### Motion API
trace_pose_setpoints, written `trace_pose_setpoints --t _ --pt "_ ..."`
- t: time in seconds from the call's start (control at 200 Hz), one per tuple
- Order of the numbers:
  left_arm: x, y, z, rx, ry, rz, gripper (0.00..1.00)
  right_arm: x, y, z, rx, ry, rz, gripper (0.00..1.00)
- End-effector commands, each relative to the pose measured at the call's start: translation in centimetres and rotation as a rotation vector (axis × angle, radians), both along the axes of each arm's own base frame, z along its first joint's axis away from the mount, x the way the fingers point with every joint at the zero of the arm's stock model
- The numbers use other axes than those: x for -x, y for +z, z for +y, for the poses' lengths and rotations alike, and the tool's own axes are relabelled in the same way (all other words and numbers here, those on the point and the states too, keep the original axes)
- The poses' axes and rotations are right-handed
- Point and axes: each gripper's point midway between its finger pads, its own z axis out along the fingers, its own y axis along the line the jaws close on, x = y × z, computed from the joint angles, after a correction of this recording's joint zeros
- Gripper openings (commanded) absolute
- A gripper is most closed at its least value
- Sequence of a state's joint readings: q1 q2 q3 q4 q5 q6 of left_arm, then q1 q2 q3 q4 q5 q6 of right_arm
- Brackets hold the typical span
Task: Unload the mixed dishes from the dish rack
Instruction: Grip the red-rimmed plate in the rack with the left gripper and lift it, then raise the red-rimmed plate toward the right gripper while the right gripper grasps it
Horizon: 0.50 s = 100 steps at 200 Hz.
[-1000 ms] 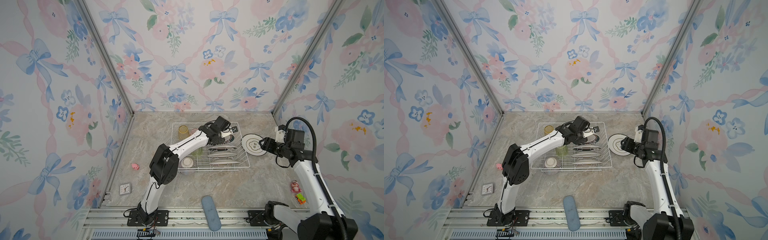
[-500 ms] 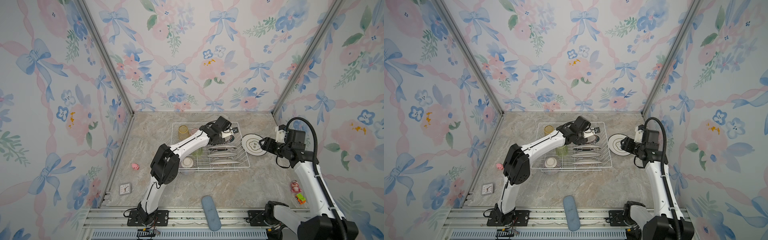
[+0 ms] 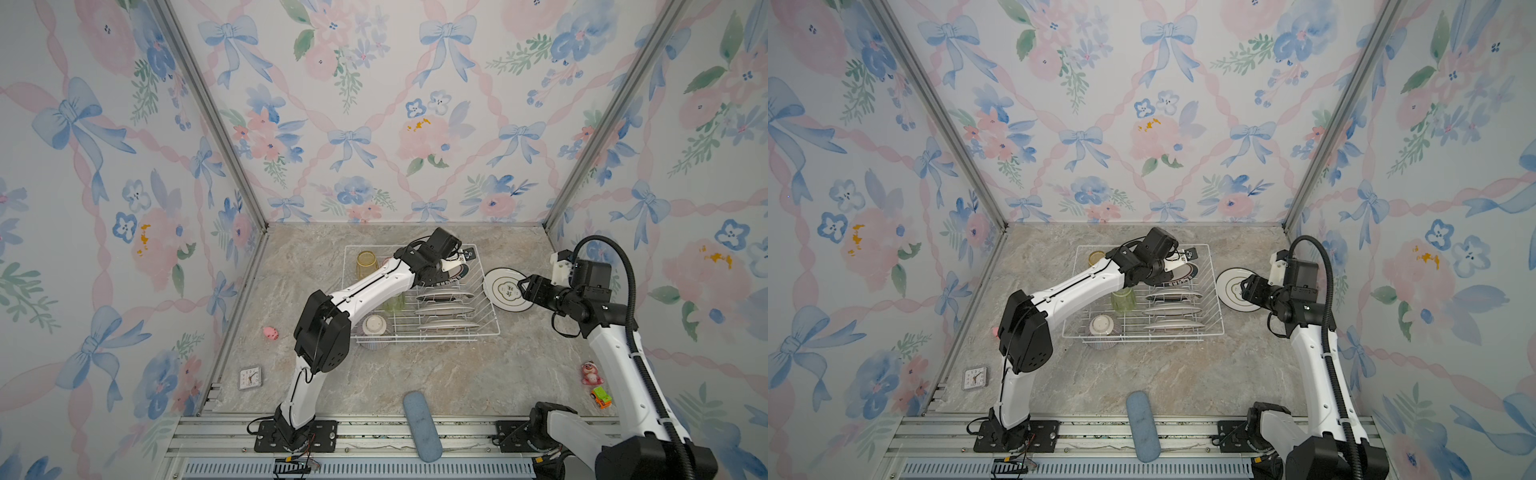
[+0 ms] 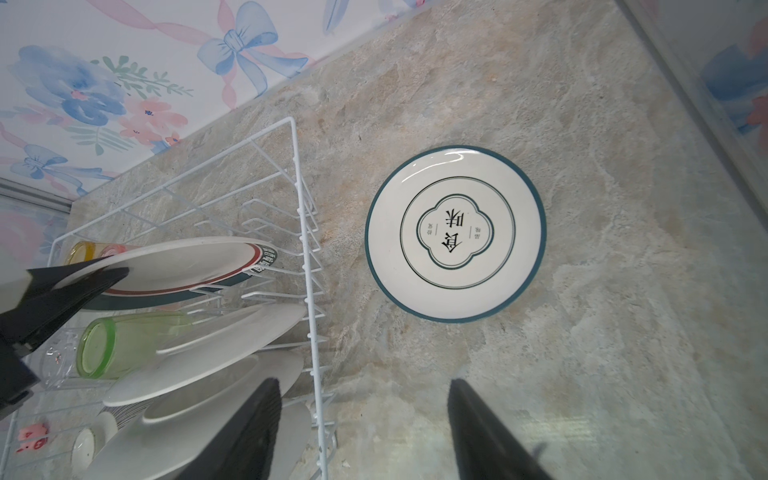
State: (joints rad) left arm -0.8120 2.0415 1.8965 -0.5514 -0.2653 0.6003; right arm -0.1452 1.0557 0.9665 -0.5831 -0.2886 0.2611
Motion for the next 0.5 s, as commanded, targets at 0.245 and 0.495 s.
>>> trace_pose_setpoints --t 0.245,0.495 --pt "0.3 10.3 1.9 0.304 0.068 -0.050 0.00 0.1 1.0 1.6 -0.048 0.049 -0.048 0.66" --pt "1.5 14.0 3.2 0.555 0.050 0.083 0.00 -0.1 2.1 3.9 -0.126 0.134 -0.129 0.66"
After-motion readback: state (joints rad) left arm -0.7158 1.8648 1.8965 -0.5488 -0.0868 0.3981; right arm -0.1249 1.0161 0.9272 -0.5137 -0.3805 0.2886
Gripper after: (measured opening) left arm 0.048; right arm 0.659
